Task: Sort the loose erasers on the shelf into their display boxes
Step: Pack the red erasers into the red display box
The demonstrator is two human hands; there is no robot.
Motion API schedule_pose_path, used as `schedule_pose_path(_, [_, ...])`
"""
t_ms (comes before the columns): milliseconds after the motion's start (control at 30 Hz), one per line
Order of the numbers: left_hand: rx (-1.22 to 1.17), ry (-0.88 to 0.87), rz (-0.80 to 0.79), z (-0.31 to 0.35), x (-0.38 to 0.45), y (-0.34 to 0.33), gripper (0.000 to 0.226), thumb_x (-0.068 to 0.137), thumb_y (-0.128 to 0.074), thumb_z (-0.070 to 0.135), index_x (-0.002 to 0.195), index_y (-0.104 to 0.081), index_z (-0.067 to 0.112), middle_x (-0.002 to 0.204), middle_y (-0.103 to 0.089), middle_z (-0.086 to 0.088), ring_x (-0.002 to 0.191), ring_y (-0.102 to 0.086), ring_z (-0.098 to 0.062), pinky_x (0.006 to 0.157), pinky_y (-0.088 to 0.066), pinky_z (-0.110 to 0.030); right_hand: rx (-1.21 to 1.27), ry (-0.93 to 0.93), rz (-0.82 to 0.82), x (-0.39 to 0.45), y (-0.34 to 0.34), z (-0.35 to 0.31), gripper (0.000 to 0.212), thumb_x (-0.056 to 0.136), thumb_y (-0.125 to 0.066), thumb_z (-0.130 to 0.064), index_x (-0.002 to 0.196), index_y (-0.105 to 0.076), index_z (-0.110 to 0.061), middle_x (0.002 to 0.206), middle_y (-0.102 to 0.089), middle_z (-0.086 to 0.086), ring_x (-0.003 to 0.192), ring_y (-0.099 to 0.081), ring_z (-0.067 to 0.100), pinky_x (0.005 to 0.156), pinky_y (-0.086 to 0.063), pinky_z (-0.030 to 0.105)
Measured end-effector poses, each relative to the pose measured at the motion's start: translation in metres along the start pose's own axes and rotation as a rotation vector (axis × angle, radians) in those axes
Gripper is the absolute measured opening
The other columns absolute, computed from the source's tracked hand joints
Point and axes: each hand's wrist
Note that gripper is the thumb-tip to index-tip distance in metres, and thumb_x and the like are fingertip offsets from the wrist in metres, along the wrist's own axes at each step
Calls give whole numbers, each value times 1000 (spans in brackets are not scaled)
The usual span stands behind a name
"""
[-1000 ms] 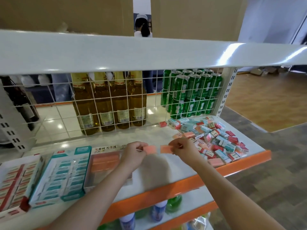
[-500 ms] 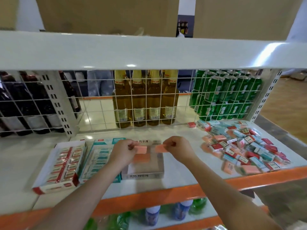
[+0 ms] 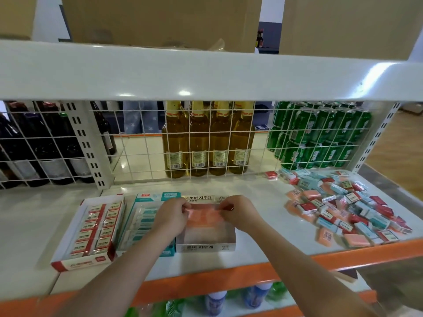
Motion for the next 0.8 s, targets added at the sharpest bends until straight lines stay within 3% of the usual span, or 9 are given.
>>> schedule_pose_path(133, [12, 16, -40, 1, 6, 0, 17, 90, -55, 14, 104, -64, 20, 114, -62, 2, 100, -55, -11, 82, -43, -22, 8, -10, -16, 2, -3, 2, 19, 86, -59, -10, 101, -71, -10, 98, -68, 4, 85, -57, 14, 69, -41, 17])
schedule_pose_path(267, [-10, 42, -186, 0, 14, 11, 17, 87, -59, 9, 97, -70, 17, 107, -65, 1, 93, -56, -12, 79, -42, -23, 15, -16, -30, 3, -4, 2, 18, 86, -59, -9, 99, -71, -9, 86, -61, -2, 78, -53, 11, 55, -38, 10])
schedule_pose_path(433, [25, 24, -322, 0, 12, 22, 20, 83, -62, 6, 97, -71, 16, 102, -65, 3, 92, -57, -11, 82, -44, -23, 15, -23, -14, 5, -6, -1, 20, 85, -59, -7, 100, -72, -10, 99, -68, 4, 77, -54, 9, 68, -42, 17])
schedule_pose_path(500, [34, 28, -342, 1, 11, 21, 18, 83, -63, 6, 96, -71, 16, 102, -65, 2, 93, -58, -12, 84, -46, -24, 10, -27, -13, 5, -7, -1, 19, 85, -59, -7, 99, -72, -10, 99, -68, 4, 77, -54, 9, 66, -42, 16])
schedule_pose_path(600, [85, 25, -388, 4, 10, 19, 18, 82, -62, 5, 94, -71, 15, 102, -66, 0, 94, -59, -14, 85, -49, -27, 13, -37, -21, 5, -6, -1, 18, 85, -59, -7, 98, -71, -10, 93, -67, 3, 74, -54, 8, 56, -41, 10])
schedule_pose_path(800, [215, 9, -351, 6, 13, 13, 19, 81, -62, 5, 95, -69, 16, 99, -65, 0, 91, -60, -15, 81, -50, -27, 37, -49, -44, 2, -4, -3, 17, 85, -57, -4, 95, -71, -7, 75, -59, -4, 72, -56, 11, 69, -46, 20])
Point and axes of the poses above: each hand's wrist, its own x-axis towards the middle knuckle, its own y-axis out of the back of the hand, z = x × y
